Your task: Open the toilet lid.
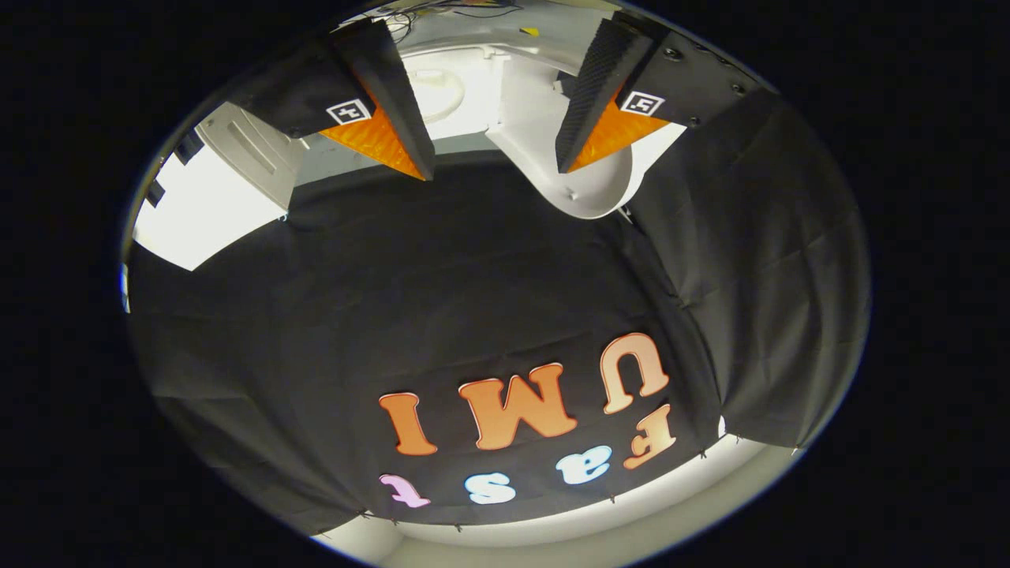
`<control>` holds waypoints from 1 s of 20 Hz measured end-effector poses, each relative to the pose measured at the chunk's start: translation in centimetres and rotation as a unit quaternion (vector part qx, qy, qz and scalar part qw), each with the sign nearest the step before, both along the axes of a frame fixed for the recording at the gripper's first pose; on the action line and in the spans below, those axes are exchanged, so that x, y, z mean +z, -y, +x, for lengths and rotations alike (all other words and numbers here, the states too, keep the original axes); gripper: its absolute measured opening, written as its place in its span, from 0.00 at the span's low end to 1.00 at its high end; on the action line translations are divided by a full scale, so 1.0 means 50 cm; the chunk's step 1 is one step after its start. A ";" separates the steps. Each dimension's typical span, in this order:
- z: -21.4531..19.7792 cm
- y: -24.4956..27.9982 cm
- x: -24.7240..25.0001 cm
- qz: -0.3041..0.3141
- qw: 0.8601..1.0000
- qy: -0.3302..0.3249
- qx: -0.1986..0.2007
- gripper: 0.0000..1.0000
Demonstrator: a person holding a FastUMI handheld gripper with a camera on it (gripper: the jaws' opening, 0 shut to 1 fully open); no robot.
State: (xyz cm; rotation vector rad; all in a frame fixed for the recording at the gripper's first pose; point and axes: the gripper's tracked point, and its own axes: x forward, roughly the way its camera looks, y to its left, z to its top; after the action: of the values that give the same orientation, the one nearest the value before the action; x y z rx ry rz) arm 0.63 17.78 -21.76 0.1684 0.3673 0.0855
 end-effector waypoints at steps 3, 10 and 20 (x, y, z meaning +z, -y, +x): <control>0.019 0.077 0.045 -0.013 1.000 0.020 -0.018 0.98; 0.033 0.215 0.094 -0.028 0.998 0.040 -0.040 0.99; 0.044 0.275 0.097 -0.048 0.996 0.060 -0.042 0.98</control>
State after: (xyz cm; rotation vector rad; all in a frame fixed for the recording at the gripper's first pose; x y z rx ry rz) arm 2.82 4.01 -16.90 0.0830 0.2437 -0.0057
